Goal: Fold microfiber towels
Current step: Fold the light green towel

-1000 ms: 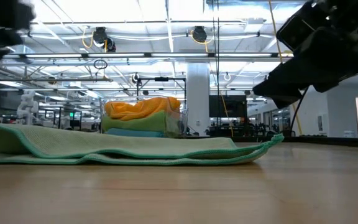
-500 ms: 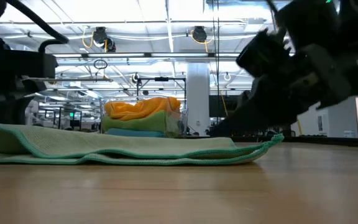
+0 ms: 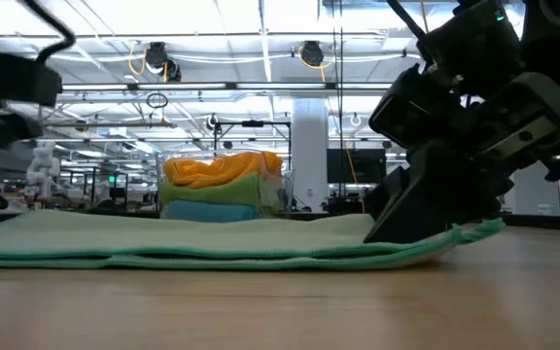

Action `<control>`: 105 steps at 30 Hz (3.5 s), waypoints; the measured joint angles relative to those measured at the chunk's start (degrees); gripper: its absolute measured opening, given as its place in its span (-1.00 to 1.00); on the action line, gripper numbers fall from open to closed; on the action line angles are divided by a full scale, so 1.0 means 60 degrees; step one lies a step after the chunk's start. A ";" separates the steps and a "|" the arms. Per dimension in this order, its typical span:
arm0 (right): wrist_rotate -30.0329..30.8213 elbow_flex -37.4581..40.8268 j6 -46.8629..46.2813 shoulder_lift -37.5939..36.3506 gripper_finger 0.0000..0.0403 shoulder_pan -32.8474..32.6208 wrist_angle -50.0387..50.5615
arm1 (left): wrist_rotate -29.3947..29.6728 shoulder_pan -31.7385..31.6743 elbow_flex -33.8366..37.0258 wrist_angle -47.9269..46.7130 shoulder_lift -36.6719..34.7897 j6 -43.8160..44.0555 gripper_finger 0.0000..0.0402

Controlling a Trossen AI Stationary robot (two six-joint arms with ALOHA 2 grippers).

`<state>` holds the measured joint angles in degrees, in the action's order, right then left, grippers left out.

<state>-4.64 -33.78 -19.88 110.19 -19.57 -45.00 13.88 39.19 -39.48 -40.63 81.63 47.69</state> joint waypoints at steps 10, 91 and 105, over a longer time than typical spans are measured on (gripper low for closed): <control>-0.0049 0.0054 0.0120 -0.0476 -0.99 -0.0007 0.0017 | 0.2245 0.0158 -0.0204 0.0425 -0.0783 0.0268 -0.98; 0.0242 -0.5647 0.3374 0.0450 -0.28 0.2421 0.2738 | -0.1333 -0.3611 0.0186 0.0038 -0.2509 -0.2145 -0.94; -0.1330 -0.7475 0.3927 0.1310 0.11 0.3010 0.3062 | -0.1056 -0.3167 -0.1027 0.0301 -0.2508 -0.2590 -0.96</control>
<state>-12.62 -78.63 3.68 118.05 -1.51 -26.62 7.54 20.19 -45.65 -38.83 66.59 32.15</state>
